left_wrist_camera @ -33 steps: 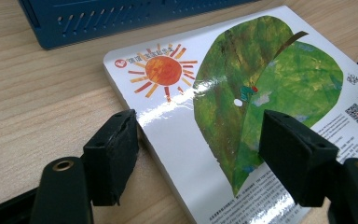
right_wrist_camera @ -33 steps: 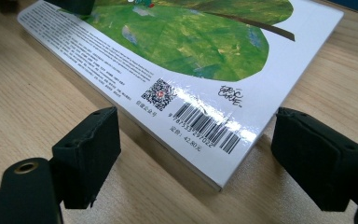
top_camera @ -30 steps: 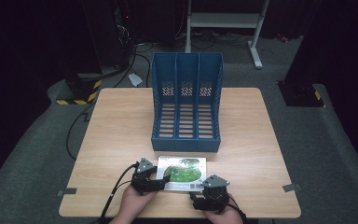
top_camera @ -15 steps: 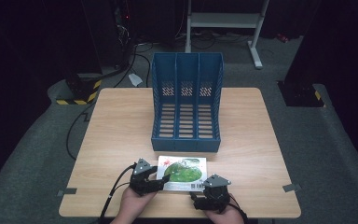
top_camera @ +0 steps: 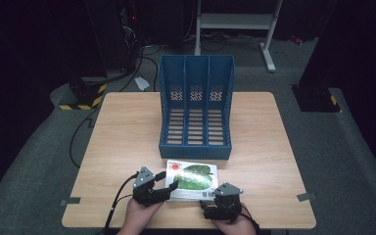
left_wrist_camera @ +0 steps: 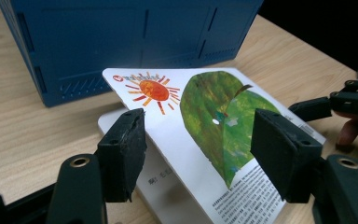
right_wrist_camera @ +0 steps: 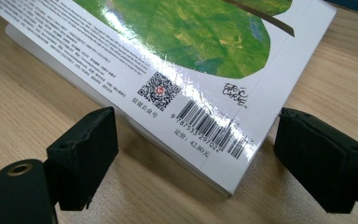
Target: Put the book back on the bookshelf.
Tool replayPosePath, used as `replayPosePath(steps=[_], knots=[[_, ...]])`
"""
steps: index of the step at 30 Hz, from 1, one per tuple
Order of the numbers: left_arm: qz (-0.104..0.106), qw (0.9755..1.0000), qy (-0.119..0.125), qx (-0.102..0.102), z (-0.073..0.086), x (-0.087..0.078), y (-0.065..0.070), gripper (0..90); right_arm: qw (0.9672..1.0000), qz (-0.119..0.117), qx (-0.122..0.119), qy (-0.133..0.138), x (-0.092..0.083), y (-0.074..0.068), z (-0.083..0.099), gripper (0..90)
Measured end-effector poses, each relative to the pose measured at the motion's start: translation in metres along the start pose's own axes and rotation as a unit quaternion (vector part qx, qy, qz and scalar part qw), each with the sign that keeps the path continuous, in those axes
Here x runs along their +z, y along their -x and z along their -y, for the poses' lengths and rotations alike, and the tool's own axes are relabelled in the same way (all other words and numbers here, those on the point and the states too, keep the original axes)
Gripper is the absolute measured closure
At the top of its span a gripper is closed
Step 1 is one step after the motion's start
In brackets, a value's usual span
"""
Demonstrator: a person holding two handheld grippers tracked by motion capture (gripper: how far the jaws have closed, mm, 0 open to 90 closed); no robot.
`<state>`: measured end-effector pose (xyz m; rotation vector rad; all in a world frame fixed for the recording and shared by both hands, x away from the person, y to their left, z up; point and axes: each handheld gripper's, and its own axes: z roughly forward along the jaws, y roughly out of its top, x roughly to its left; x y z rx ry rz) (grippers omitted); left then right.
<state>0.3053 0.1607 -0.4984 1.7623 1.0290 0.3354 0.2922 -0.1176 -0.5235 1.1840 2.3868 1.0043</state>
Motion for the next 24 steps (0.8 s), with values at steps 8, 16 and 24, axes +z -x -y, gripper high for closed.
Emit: replayPosePath(steps=[8, 16, 24], knots=[[-0.005, 1.0000, -0.004, 0.006, 0.000, 0.001, 0.001, 36.0, 0.9997, -0.003, 0.024, 0.009, -0.001, 0.003, 0.000, 17.9], [-0.014, 0.9994, -0.026, -0.019, 0.002, 0.007, -0.007, 32.9, 0.9997, 0.002, 0.019, 0.012, -0.002, 0.003, 0.001, 19.7], [0.023, 0.9975, -0.047, -0.047, 0.003, 0.015, -0.011, 35.7, 0.9998, 0.005, 0.018, 0.010, -0.002, 0.002, 0.001, 19.8]])
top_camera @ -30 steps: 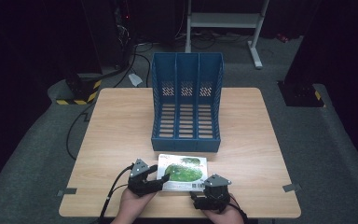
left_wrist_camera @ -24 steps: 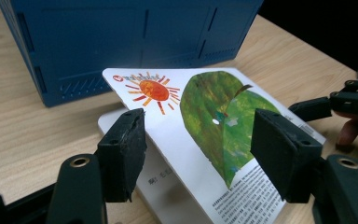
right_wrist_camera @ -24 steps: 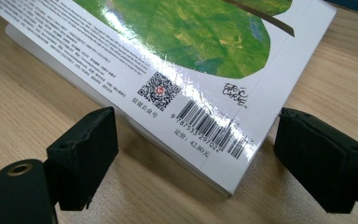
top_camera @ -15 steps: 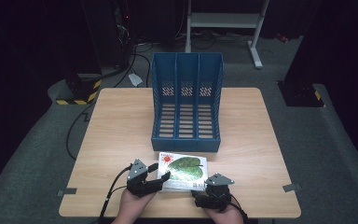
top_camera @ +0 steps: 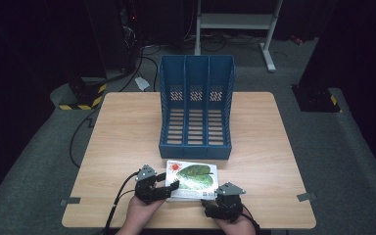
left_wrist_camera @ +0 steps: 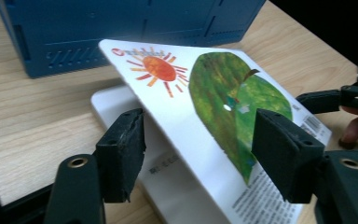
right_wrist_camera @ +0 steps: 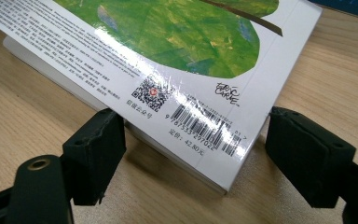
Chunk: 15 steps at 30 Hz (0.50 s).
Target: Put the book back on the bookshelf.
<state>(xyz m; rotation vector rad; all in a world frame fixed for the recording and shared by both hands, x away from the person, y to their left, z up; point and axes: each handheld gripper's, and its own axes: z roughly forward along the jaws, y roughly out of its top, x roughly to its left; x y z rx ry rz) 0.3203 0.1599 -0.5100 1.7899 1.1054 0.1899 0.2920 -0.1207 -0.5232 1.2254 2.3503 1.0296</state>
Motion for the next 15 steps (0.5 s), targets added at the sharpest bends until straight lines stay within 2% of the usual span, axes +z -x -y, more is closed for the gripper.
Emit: replayPosePath(steps=[2, 6, 9, 15], knots=[[0.006, 1.0000, -0.003, 0.006, -0.0007, 0.0008, 0.0008, 37.4, 1.0000, 0.001, 0.001, -0.001, 0.0000, -0.0005, 0.0001, 19.8], [0.019, 0.9998, -0.010, 0.000, -0.0035, 0.0052, 0.0033, 39.6, 1.0000, 0.001, 0.001, 0.000, 0.0000, -0.0004, 0.0001, 19.8], [0.021, 0.9996, -0.018, 0.010, -0.0049, 0.0087, 0.0047, 40.6, 1.0000, 0.000, 0.000, 0.000, 0.0001, 0.0000, 0.0000, 19.9], [0.035, 0.9989, -0.027, 0.014, -0.0057, 0.0076, 0.0004, 43.5, 1.0000, -0.003, -0.003, -0.001, -0.0005, 0.0010, -0.0001, 20.4]])
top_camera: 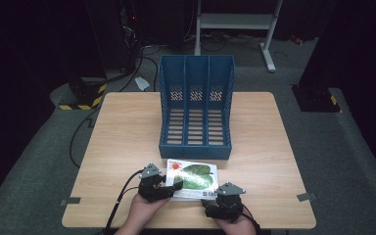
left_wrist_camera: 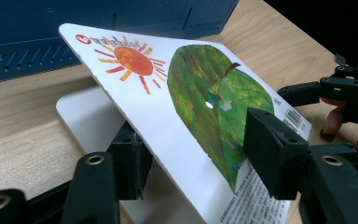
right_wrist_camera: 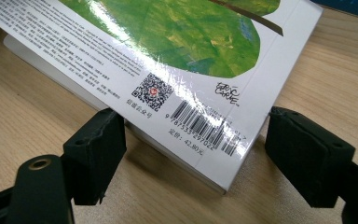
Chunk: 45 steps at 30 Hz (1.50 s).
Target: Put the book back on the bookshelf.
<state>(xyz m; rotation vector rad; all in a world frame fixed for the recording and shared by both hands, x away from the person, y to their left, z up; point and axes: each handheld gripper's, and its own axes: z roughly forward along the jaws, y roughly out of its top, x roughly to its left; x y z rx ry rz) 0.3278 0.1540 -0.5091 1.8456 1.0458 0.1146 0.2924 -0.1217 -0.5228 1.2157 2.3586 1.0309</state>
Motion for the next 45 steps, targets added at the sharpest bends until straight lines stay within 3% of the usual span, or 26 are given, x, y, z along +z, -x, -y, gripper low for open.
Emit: replayPosePath(steps=[6, 10, 16, 28, 32, 35, 38, 45], knots=[[0.003, 1.0000, -0.003, 0.004, 0.001, 0.000, -0.003, 48.4, 0.9998, 0.004, -0.019, 0.004, -0.006, -0.001, 0.005, 27.6], [0.001, 0.9999, -0.005, 0.009, 0.003, 0.001, -0.005, 49.2, 0.9997, -0.010, -0.010, 0.018, -0.014, 0.001, 0.005, 31.1], [-0.003, 0.9998, -0.007, 0.019, 0.005, 0.003, -0.006, 49.5, 0.9984, 0.002, 0.006, 0.056, -0.021, 0.009, -0.001, 33.3], [-0.014, 0.9980, -0.014, 0.061, 0.007, 0.002, -0.001, 50.1, 0.9985, -0.001, 0.024, 0.049, -0.013, 0.026, -0.034, 35.2], [-0.009, 0.9978, -0.014, 0.065, 0.008, 0.001, -0.001, 50.3, 0.9974, -0.011, 0.038, 0.060, -0.004, 0.028, -0.028, 35.5], [-0.005, 0.9977, -0.013, 0.066, 0.008, 0.001, -0.002, 50.5, 0.9983, -0.017, 0.029, 0.048, 0.000, 0.028, -0.025, 35.1], [-0.004, 0.9977, -0.013, 0.067, 0.008, 0.000, -0.003, 51.2, 0.9980, -0.018, 0.038, 0.047, 0.001, 0.029, -0.020, 35.4], [-0.001, 0.9969, -0.006, 0.078, 0.006, -0.005, -0.001, 56.4, 0.9982, -0.015, 0.035, 0.046, -0.002, 0.026, -0.017, 35.7]])
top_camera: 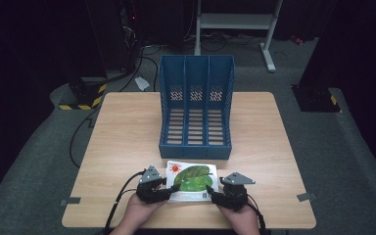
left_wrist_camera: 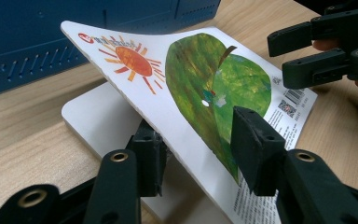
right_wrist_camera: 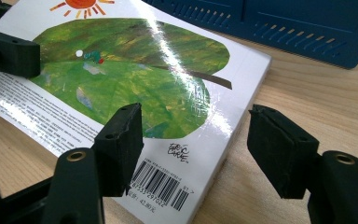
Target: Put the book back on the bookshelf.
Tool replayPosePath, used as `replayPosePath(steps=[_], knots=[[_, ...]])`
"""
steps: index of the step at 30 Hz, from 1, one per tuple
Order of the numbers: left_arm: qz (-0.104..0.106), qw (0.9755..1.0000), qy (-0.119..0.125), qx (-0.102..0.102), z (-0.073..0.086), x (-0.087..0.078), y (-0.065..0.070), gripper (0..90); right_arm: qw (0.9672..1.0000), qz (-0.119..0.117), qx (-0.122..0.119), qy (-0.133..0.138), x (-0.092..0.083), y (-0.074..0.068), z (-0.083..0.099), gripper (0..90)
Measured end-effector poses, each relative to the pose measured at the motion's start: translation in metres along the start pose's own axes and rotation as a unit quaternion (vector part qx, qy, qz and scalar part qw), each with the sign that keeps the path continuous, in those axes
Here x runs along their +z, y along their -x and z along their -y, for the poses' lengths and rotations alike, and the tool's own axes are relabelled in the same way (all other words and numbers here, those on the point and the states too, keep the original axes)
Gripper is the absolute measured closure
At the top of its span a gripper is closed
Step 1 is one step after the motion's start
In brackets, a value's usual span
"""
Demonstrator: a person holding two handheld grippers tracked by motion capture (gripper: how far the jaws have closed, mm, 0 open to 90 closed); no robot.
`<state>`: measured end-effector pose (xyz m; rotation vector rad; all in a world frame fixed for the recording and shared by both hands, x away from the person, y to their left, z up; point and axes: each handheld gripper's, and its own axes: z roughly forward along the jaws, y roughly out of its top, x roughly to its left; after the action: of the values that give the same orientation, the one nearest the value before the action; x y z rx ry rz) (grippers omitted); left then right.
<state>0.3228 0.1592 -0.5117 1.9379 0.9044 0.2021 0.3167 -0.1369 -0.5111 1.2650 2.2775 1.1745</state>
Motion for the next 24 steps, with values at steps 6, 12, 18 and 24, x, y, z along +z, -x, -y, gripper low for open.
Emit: replayPosePath(steps=[6, 12, 18, 24], knots=[[0.001, 0.9999, 0.006, 0.010, -0.0012, -0.0016, 0.0016, 57.6, 1.0000, 0.001, 0.001, -0.001, 0.0004, -0.0008, 0.0005, 35.9], [0.000, 0.9996, 0.014, 0.026, -0.0021, -0.0038, 0.0049, 58.1, 1.0000, 0.000, 0.003, -0.001, 0.0002, -0.0017, 0.0009, 36.4], [0.005, 0.9992, 0.024, 0.032, -0.0032, -0.0058, 0.0054, 60.5, 0.9999, -0.005, 0.008, 0.006, -0.0012, -0.0006, 0.0005, 37.0], [0.005, 0.9987, 0.029, 0.041, -0.0040, -0.0073, 0.0072, 61.1, 0.9997, -0.015, 0.019, 0.009, -0.0022, 0.0013, -0.0001, 36.1]])
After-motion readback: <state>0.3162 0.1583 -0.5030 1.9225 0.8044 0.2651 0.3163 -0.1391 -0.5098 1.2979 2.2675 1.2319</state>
